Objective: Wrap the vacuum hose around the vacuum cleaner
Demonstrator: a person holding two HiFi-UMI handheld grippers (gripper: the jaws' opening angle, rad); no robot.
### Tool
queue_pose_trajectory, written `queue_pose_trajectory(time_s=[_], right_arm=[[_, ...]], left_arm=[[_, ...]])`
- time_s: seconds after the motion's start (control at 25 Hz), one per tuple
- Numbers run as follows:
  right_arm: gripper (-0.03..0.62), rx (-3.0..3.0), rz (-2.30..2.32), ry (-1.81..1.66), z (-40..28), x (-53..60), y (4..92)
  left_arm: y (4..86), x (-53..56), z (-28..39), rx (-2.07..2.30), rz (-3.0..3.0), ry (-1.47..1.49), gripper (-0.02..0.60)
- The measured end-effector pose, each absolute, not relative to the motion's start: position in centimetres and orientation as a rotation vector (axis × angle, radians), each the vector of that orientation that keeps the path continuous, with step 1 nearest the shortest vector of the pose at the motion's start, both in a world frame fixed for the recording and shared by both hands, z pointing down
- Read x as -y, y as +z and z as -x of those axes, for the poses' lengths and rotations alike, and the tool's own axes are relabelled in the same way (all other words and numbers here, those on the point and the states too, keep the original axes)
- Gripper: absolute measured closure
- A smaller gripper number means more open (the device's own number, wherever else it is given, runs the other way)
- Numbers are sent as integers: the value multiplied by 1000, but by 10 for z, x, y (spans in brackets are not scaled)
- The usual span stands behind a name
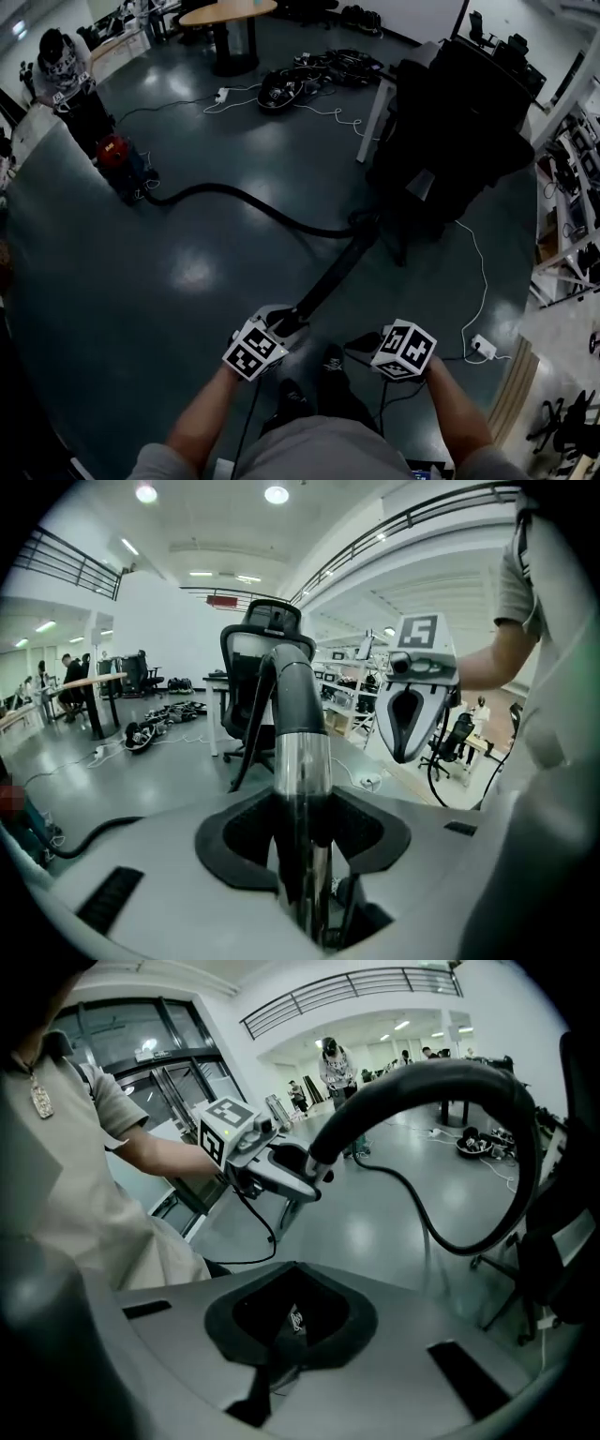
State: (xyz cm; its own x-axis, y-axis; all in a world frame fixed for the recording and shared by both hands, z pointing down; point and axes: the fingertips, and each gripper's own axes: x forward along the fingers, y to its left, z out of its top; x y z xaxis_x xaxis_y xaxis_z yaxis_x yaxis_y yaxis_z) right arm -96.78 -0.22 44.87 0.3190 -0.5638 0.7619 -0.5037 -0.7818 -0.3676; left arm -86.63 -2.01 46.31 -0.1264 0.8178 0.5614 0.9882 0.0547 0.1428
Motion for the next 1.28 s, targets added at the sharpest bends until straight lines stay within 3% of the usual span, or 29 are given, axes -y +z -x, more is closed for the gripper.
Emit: queue_pose_trajectory(time_s=[0.8,1.16,1.28], right_arm=[[595,-1149,2645,-917,847,-40,378],[592,-1166,2571,-603,797,1,321],[529,-1148,2552,-609,782,19,325]], left_arm=[[238,-72,763,1968,2202,-376,408],[222,-69,746,2030,2279,-367,408],[229,-65,732,2100,2270,-403,408]])
